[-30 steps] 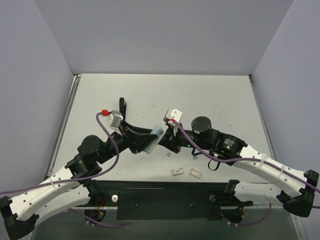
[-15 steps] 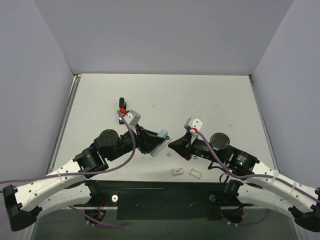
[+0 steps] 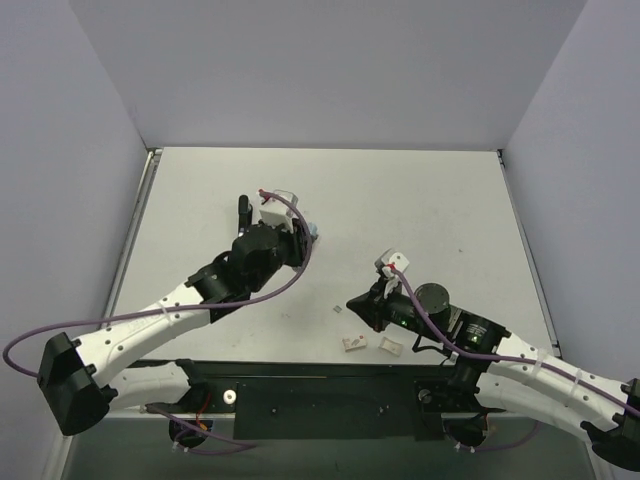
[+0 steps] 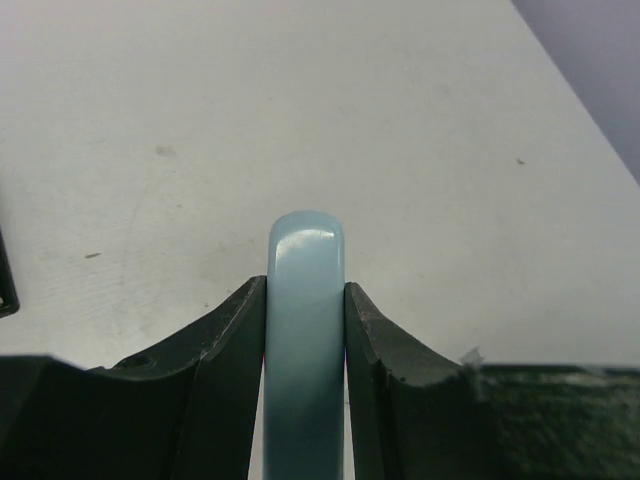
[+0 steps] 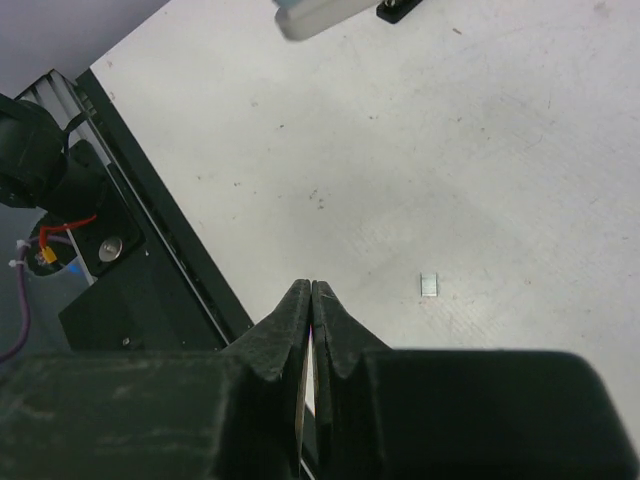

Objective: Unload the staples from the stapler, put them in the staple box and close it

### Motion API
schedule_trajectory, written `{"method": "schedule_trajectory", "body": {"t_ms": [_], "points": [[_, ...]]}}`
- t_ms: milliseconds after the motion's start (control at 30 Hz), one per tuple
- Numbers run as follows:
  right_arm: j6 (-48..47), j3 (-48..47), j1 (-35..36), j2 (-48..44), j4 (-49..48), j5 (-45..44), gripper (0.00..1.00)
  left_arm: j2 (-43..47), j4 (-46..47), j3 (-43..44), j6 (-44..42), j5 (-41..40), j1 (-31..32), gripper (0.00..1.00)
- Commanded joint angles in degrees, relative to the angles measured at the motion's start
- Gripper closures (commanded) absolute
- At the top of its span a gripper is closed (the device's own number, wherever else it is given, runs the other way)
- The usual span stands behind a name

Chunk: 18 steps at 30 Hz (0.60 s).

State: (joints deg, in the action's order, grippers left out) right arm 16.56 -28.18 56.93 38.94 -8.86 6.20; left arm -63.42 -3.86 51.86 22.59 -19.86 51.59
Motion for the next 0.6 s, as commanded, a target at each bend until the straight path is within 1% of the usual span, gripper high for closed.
{"method": "schedule_trajectory", "body": {"t_ms": [0,100,200,367,567], "points": [[4.09,1.72,-0.41,0.52,-4.93,-0.66,1.00,-5.13,5.35,3.77,-2.64,-4.22,-5.70,1.00],[5.50,3.66,-0.32,1.05,-7.04,0.22,1.00,-10.30,5.97,5.36,-3.69,-4.58,-9.31,1.00],[6.29,4.72,-0.24,1.93,-9.15,0.39,0.99,-14.88,6.93,7.81,-5.09,-4.40,-11.42,1.00],[7.79,5.60,0.20,3.78,-10.38,0.66,0.99,-22.78,8.16,11.68,-4.66,-3.96,-16.16,1.00],[7.53,5.51,0.99,3.87,-10.83,0.40,0.99,-32.37,5.01,19.06,-4.66,-1.86,-20.73,1.00]]}}
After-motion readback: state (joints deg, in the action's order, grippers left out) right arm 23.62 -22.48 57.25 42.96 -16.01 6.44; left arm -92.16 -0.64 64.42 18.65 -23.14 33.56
